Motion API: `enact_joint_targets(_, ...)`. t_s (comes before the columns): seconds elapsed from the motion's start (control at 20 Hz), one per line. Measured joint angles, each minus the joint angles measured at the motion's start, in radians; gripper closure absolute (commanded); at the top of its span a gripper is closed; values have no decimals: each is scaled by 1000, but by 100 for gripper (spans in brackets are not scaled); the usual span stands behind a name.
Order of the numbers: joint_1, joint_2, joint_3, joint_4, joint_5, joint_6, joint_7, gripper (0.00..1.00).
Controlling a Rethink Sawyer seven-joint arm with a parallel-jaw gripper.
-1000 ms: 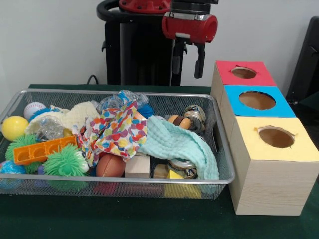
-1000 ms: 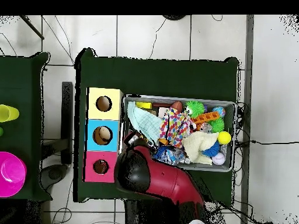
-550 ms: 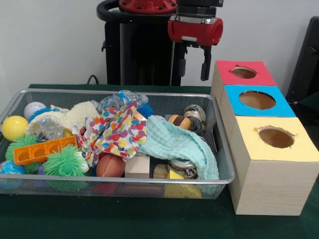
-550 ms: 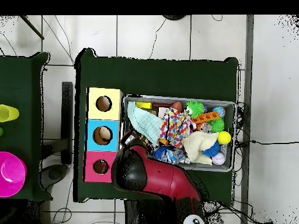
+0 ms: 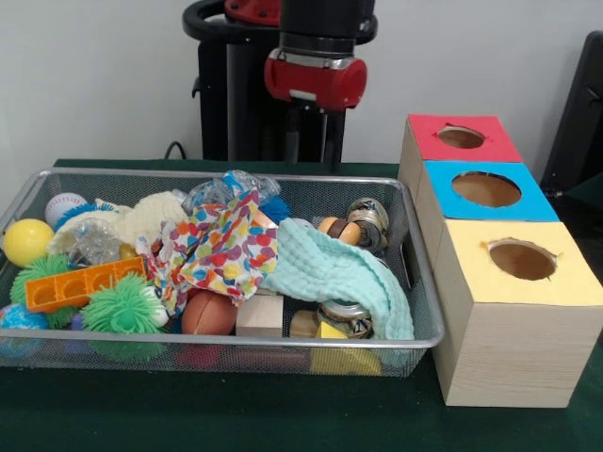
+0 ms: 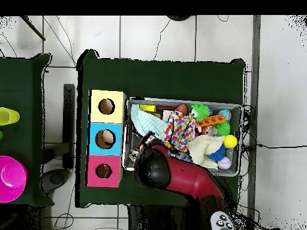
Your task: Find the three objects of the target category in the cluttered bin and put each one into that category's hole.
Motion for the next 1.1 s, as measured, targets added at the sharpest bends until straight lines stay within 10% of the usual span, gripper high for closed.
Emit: enact_joint_targets(1.1, -96, 201, 44, -125, -73, -109, 0, 0)
